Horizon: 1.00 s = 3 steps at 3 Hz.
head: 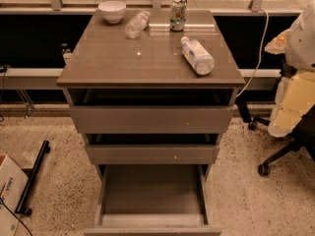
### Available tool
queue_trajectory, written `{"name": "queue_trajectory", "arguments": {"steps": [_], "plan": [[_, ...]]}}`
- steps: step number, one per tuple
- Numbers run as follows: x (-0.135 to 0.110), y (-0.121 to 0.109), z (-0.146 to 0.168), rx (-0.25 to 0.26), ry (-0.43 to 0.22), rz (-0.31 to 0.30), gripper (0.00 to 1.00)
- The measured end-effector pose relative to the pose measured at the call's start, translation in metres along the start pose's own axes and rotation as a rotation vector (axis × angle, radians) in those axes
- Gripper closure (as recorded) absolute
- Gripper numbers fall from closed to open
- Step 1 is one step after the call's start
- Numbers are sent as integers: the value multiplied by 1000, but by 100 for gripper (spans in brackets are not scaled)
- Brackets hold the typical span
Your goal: Place blue plastic bottle into bottom drawer
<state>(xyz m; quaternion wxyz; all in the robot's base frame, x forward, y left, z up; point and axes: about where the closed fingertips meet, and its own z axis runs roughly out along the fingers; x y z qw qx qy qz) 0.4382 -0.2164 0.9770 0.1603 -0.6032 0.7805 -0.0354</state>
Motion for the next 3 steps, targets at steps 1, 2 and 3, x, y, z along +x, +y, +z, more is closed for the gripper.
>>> {"name": "queue_trajectory", "arguments": {"steps": [1,2,3], "plan": [[0,0,-1,3,-2,1,0],[-10,-9,4,30,-50,22,0],[-21,-27,19,60,-139,66,0]]}}
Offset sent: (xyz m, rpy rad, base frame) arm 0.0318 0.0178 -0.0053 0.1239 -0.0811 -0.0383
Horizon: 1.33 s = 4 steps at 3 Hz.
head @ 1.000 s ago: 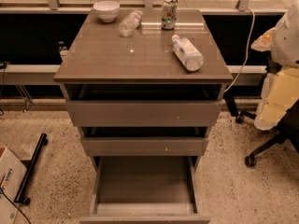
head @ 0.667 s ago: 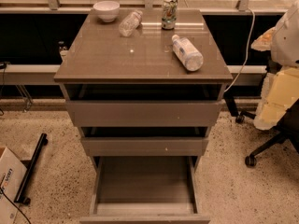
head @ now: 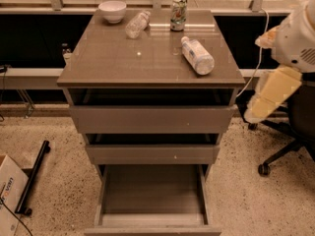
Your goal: Place blue plastic bottle into bottom drawer
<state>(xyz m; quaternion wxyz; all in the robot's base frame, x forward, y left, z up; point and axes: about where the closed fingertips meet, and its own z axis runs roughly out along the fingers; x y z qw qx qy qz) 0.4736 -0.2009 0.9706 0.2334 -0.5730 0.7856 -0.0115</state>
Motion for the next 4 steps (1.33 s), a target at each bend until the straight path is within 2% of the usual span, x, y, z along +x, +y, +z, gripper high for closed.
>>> {"name": "queue_trajectory", "arguments": {"steps": [1,2,4], "plan": [[-9,-33,27,37,-105,66,0],[-18,-81,64,45,-176,112,0],[-19,-84,69,43,-184,137,0]]}}
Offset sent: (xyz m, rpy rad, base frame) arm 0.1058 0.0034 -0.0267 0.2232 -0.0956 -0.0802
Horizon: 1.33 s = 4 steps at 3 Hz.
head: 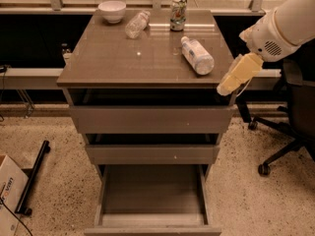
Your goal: Place blue plastic bottle into bottom drawer
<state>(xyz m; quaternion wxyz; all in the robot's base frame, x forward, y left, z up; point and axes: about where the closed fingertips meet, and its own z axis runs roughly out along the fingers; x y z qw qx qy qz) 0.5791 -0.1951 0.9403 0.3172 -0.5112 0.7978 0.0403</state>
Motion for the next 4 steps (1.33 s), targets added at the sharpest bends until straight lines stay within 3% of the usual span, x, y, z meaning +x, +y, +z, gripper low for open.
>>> {"name": "queue_trajectory", "arguments": {"steps": [1,3,4], "plan": [[-9,-7,15,32,-56,76,0],[-32,-58,64,108,-212,215,0],[-28,-89,117,97,-242,300,0]]}}
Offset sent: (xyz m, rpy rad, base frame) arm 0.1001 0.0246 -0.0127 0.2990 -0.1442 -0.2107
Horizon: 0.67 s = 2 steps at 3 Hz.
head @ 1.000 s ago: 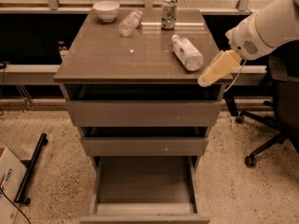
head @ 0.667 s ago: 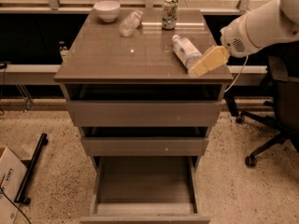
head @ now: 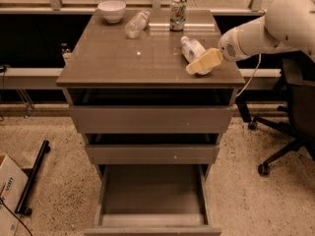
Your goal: Place blue plastic bottle into bottom drawer
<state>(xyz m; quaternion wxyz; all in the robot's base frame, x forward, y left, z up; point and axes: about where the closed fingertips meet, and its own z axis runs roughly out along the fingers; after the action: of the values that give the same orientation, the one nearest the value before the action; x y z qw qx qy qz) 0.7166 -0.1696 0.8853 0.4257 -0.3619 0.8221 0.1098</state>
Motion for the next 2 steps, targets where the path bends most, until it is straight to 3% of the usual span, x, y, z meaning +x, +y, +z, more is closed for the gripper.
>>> {"name": "queue_trajectory", "arguments": {"steps": [2], "plan": [[3,-19,46,-31,4,48,0]]}}
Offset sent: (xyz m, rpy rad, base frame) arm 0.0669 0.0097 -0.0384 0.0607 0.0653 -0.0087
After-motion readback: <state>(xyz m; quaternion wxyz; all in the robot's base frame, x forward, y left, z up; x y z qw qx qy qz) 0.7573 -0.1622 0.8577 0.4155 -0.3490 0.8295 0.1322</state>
